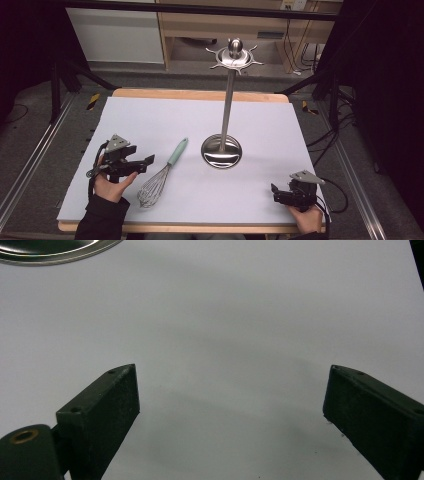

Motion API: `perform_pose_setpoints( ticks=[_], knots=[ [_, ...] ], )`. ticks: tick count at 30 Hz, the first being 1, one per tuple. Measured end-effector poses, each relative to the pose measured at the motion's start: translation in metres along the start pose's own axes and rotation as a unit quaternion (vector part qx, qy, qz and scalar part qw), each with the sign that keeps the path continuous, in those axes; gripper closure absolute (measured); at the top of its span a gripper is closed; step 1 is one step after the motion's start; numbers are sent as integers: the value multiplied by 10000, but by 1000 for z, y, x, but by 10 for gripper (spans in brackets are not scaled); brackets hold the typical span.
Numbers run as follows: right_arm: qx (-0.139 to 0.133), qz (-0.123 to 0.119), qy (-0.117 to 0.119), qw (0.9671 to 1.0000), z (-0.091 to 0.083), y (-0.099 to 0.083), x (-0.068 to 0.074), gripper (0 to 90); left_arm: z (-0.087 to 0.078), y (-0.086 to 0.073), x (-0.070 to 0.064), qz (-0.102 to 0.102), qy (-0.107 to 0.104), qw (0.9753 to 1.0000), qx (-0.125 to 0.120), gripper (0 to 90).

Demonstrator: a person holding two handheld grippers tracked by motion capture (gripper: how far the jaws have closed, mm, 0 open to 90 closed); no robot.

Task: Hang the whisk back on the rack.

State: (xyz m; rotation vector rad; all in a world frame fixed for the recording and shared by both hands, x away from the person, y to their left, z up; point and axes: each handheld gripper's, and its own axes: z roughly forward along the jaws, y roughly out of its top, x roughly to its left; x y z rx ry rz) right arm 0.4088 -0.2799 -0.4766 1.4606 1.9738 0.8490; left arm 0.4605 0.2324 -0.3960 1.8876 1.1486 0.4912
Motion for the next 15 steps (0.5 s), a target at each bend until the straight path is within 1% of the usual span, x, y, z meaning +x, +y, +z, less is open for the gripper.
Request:
perform_pose_setpoints(
  ticks=[2,7,9,10,15],
  knots=[
    [-17,8,-4,10000,0,0,0,85,3,6,-2,46,-35,10000,40,234],
    [-29,-62,-3,10000,-1,0,1,85,10,21,-12,181,-82,9997,136,240],
    [-37,-45,-5,10000,-1,0,1,85,11,23,-14,213,-88,9996,164,240],
    [-30,-53,-3,10000,-1,0,1,85,14,27,-17,295,-77,9992,252,239],
    [-24,-68,21,10000,-1,0,2,85,18,33,-23,365,-61,9987,339,238]
  ],
)
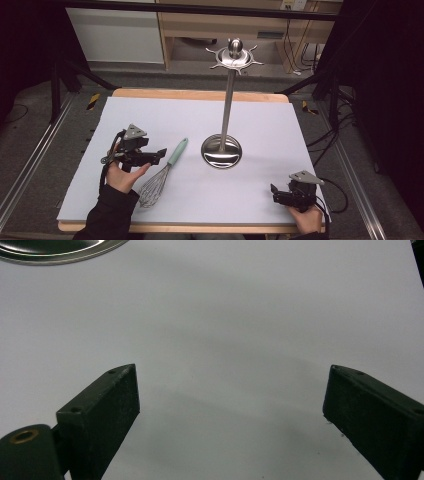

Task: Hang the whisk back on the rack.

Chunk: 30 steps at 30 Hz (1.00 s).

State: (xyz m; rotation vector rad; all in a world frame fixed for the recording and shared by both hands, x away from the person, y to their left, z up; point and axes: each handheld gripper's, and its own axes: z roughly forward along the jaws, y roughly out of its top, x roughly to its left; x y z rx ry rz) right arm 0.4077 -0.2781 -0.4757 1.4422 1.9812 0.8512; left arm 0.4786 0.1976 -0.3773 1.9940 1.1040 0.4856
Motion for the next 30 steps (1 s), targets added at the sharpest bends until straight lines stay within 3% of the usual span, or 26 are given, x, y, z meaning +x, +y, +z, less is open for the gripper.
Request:
perform_pose_setpoints(
  ticks=[8,16,30],
  knots=[
    [36,-35,6,10000,2,0,1,85,12,12,-7,197,43,9989,413,238],
    [52,-45,26,10000,2,1,3,85,23,20,-14,366,54,9971,663,239],
    [64,-55,40,10000,3,0,4,85,53,23,-14,350,110,9934,1083,302]
  ],
)
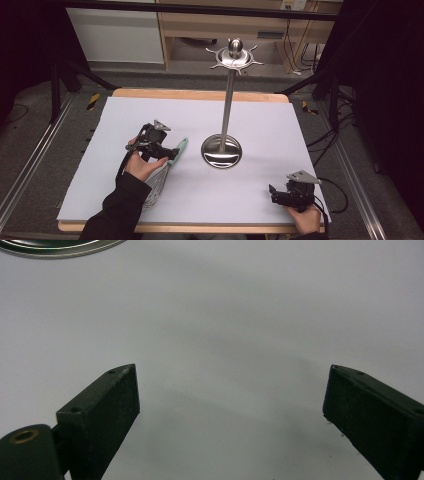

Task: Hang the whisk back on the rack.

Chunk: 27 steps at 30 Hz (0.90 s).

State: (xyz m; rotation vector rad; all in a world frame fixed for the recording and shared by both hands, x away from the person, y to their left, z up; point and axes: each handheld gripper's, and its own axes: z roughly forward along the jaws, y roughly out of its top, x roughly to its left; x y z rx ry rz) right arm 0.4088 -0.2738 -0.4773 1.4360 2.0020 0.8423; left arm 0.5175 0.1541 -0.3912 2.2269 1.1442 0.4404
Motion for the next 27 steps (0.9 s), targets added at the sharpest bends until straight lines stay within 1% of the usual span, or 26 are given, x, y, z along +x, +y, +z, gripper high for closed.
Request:
perform_pose_setpoints(
  ticks=[1,6,7,9,14,17,27],
  knots=[
    [4,2,3,10000,0,0,0,85,4,0,1,-51,-17,10000,33,309],
    [8,2,6,10000,0,0,0,85,11,-1,2,-66,-17,9999,149,340],
    [9,-6,1,10000,0,0,0,85,15,-2,3,-82,-48,9997,208,345],
    [9,-20,2,10000,0,0,0,85,18,-3,4,-104,-38,9996,257,357],
    [23,4,13,10000,1,0,0,84,27,-5,6,-74,-40,9989,461,394],
    [17,-4,16,10000,1,0,0,84,31,-7,7,-127,-58,9986,510,408],
    [38,-8,19,10000,1,0,0,82,42,-9,5,-119,-120,9972,735,452]
  ],
)
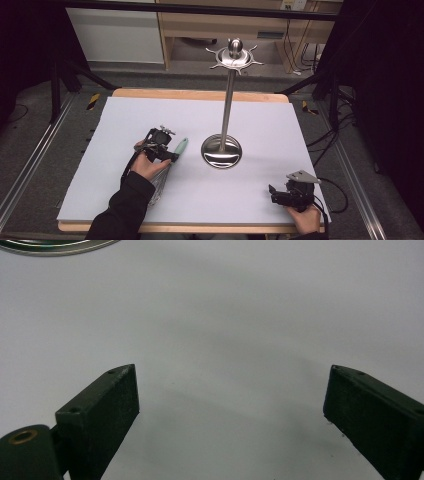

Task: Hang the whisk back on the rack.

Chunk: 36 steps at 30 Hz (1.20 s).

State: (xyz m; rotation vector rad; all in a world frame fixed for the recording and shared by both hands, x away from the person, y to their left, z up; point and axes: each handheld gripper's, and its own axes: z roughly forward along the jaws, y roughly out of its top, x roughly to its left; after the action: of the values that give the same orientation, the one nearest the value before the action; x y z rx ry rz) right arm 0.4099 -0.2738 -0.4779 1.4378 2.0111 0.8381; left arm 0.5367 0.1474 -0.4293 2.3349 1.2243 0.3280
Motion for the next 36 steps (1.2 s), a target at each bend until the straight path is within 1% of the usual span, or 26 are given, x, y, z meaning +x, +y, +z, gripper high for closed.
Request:
perform_pose_setpoints(
  ticks=[1,2,4,6,13,18,21,26,32,36],
  knots=[
    [0,-2,5,10000,0,0,0,82,4,-1,-1,13,0,10000,59,463],
    [-3,-3,6,10000,0,0,0,82,4,-1,-1,13,0,10000,59,470],
    [-2,-1,6,10000,0,0,0,81,9,-1,-3,37,-7,9998,178,487],
    [12,-12,-4,10000,0,0,0,81,11,-2,-3,27,39,9997,239,500],
    [18,-19,1,10000,0,0,0,81,15,-2,-2,-16,-67,9995,300,562],
    [28,-18,9,10000,1,0,0,81,19,-2,-4,-24,-100,9992,391,590],
    [20,-23,10,10000,0,0,0,81,22,-2,-4,-59,-163,9988,454,617],
    [25,-19,14,10000,0,0,0,80,24,-2,-4,-84,-165,9986,486,625],
    [24,-16,21,10000,1,0,0,79,25,0,-3,-202,-187,9981,554,635],
    [25,-15,22,10000,0,0,0,79,25,0,-3,-235,-192,9979,564,637]
  ],
)
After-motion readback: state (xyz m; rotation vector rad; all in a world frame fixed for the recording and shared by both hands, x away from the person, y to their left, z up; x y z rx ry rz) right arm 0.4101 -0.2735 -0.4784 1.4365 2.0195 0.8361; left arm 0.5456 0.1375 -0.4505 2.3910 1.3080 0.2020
